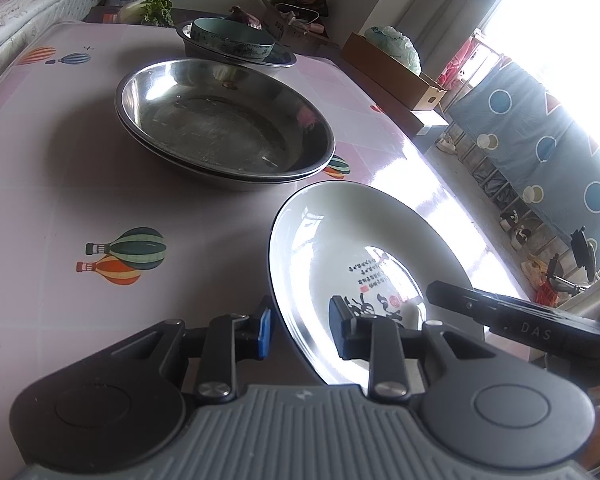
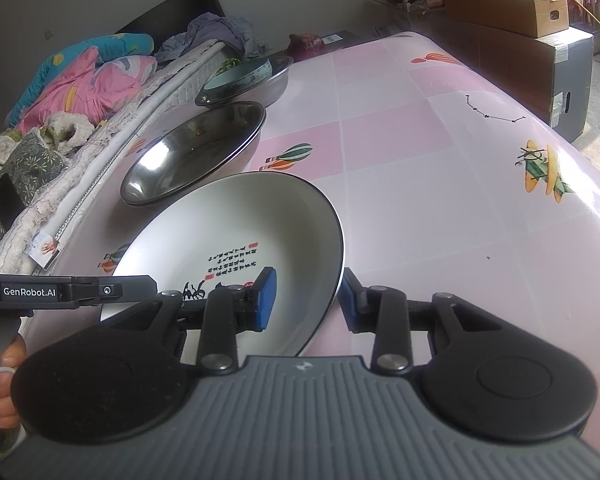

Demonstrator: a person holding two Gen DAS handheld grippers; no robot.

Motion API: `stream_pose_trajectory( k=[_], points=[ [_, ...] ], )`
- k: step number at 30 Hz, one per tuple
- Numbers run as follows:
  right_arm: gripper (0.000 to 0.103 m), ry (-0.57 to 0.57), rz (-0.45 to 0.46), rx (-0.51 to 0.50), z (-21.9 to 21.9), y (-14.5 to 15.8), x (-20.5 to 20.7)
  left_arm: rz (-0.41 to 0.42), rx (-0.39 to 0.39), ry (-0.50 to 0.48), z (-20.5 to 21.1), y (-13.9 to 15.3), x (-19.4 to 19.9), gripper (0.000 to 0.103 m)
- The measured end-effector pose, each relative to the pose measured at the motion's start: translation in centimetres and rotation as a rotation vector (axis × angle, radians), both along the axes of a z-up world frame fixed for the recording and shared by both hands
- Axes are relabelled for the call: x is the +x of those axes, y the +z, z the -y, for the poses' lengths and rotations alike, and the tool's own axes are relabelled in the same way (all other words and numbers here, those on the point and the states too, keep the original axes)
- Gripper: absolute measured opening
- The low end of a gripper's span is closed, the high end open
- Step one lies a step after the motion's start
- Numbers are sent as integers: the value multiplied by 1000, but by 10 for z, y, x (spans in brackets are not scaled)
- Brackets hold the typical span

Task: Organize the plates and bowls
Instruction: 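Carry the white plate with both tools toward the stacked steel plates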

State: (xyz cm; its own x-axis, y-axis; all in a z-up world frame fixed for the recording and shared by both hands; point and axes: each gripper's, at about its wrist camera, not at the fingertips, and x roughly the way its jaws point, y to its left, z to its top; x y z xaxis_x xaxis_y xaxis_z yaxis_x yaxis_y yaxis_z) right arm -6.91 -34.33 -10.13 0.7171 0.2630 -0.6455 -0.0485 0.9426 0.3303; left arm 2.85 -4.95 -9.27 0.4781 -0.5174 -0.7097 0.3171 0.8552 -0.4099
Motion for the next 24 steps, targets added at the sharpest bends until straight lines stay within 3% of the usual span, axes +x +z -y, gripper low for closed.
stream_pose_trajectory(
  k=[12,18,24],
  points=[
    [33,20,-4,-8,-2,-1,-1,9,14,-19,1,0,1,29],
    [33,88,4,-115,-6,1,-2,13,34,-23,-1,1,5,29],
    [33,115,25,-146,-5,3,-7,49,107,-44,5,3,5,29]
  ],
)
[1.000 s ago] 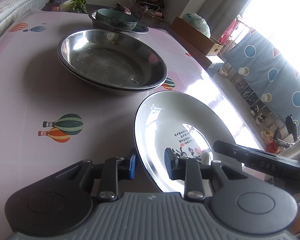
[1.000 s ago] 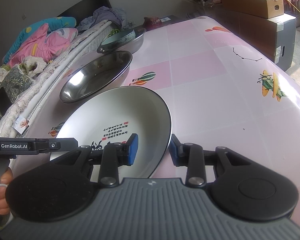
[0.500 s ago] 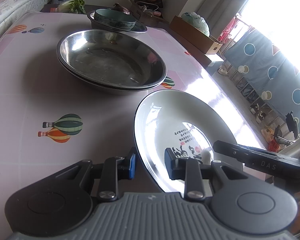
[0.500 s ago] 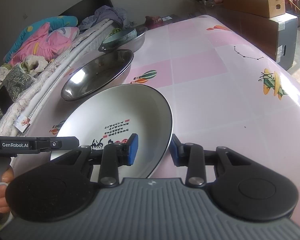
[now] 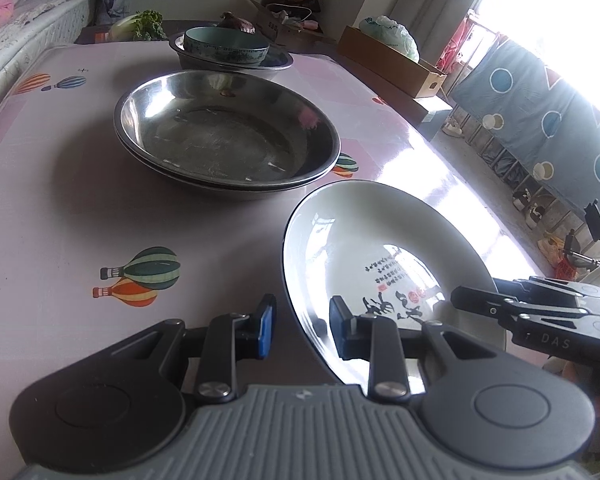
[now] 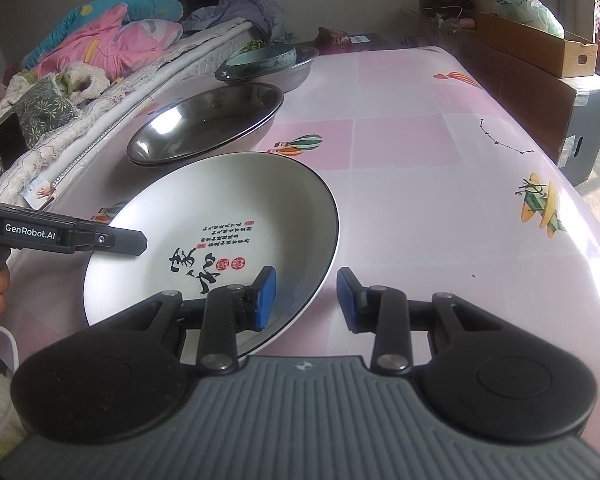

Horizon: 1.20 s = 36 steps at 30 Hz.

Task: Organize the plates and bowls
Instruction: 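Carry the white plate with both tools toward the stacked steel plates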

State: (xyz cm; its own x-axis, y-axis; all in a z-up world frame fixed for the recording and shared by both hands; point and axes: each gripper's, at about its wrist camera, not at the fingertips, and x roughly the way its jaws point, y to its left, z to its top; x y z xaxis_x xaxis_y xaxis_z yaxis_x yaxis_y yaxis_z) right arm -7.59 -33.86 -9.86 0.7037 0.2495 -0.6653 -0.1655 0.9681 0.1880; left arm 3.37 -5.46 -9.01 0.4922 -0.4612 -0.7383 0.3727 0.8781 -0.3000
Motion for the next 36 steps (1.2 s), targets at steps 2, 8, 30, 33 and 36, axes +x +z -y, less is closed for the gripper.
stream_pose_trajectory(
  k=[2,8,30,33,36],
  points=[
    [33,-6,8,-2,-1,-1,-2,19,36,-14,5,1,-1,29],
    [33,-10,35,-18,-9,-4,-6,51,105,-45,16,3,-2,31],
    [31,-13,81,-75,-8,-4,-5,18,80,-73,14,5,-8,28],
    [31,-10,91,-99,-11,-3,-10,16,98,-84,17,5,-3,31],
    [31,-14,92,-95,-12,-4,-12,17,111,-92,21,5,1,31]
  ],
)
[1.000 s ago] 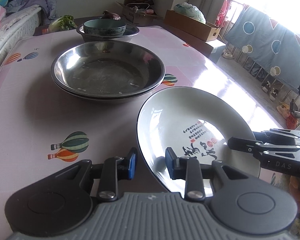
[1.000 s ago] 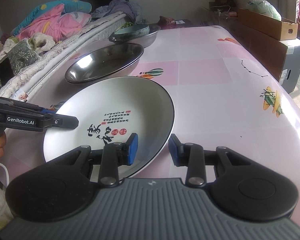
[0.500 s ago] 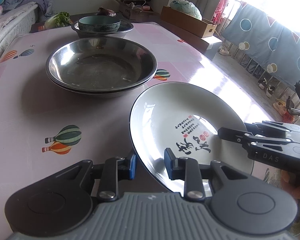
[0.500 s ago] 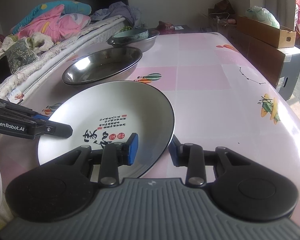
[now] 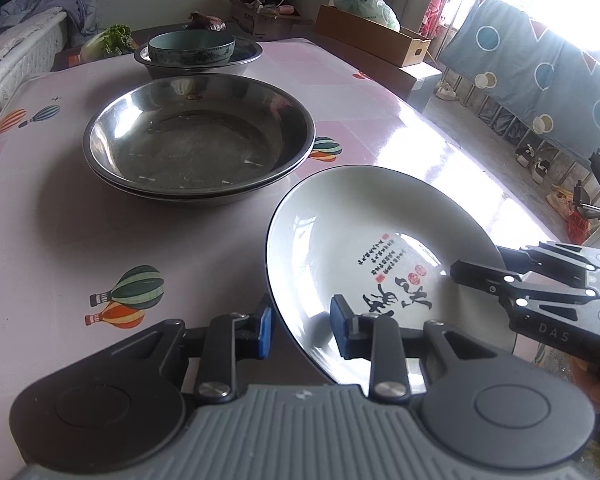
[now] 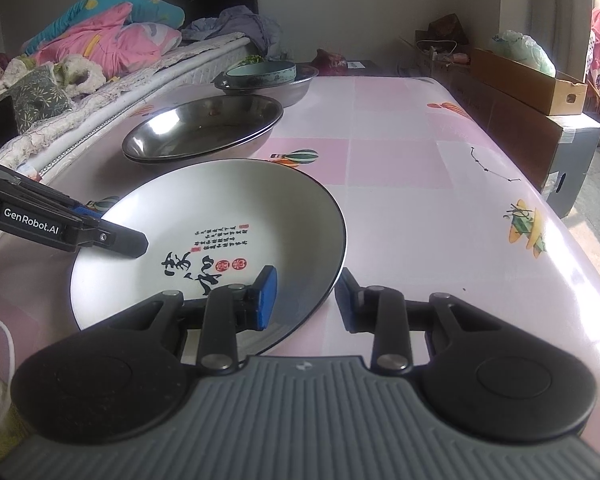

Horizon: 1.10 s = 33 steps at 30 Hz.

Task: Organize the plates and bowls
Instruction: 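Carry the white plate with both tools toward the stacked steel plates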

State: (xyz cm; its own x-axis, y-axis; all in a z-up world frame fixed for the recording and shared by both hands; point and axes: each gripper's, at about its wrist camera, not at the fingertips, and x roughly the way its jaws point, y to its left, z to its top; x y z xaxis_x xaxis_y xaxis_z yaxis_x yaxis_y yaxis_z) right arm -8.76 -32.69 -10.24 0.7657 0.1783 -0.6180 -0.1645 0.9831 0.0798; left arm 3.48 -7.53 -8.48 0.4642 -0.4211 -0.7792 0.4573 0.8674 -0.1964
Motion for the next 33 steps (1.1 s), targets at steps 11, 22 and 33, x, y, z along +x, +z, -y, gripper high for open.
stream_pose_trajectory(
  k=[11,22,33],
  points=[
    [31,-29,3,34,2,-4,7,8,17,-22,6,1,6,34],
    [33,-16,-33,70,5,-1,5,12,27,-33,9,2,6,37],
    [36,-32,-21,93,3,-5,13,11,30,-29,9,3,3,43]
  ],
)
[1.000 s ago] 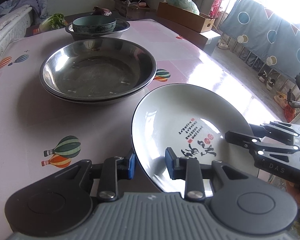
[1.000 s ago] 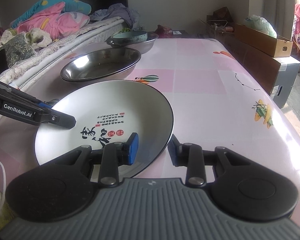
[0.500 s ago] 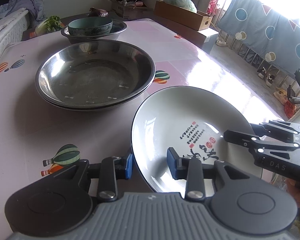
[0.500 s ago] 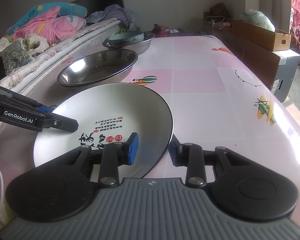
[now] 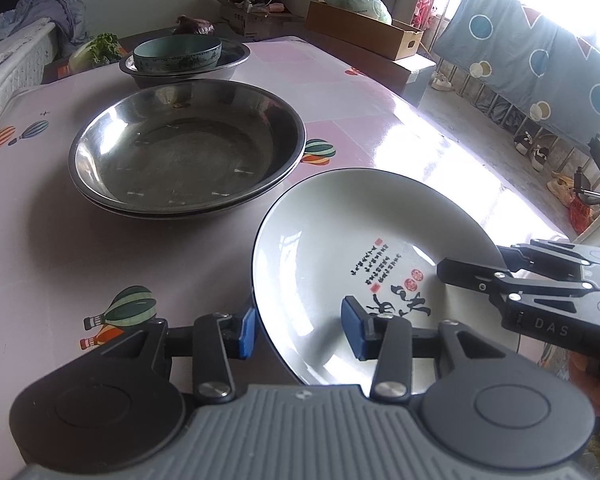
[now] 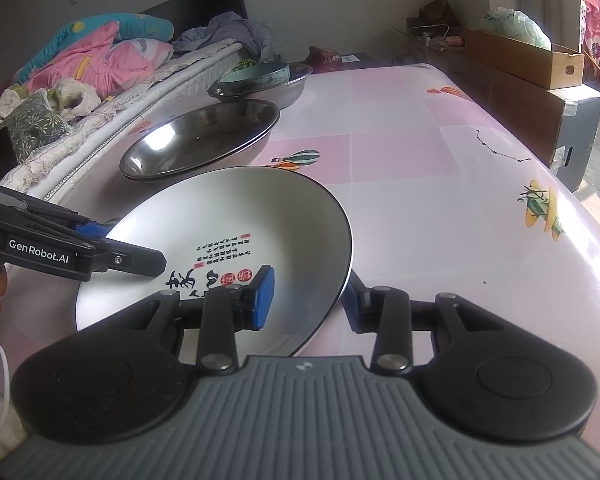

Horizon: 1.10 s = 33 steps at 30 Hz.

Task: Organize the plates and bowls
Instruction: 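Carry the white plate with both tools toward the stacked steel plates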

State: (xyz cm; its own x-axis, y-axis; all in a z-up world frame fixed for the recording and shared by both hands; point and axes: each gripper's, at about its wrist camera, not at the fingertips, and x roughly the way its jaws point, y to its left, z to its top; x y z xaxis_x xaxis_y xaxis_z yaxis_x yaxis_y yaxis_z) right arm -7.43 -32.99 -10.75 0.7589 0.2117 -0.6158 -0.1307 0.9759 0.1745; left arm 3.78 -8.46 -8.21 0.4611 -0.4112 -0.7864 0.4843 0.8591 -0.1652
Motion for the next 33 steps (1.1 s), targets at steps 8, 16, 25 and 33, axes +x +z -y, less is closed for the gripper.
stream_pose_trajectory(
  k=[8,16,25,33],
  points=[
    [36,13,-11,-6,0,2,-1,-2,14,-10,2,0,1,45],
    [41,7,2,-2,-3,-1,-8,5,21,-14,4,0,1,49],
    [40,-10,12,-48,-10,2,-9,15,37,9,8,1,-1,49],
    [39,-11,11,-66,-9,6,-10,2,28,16,9,2,0,49]
  ],
)
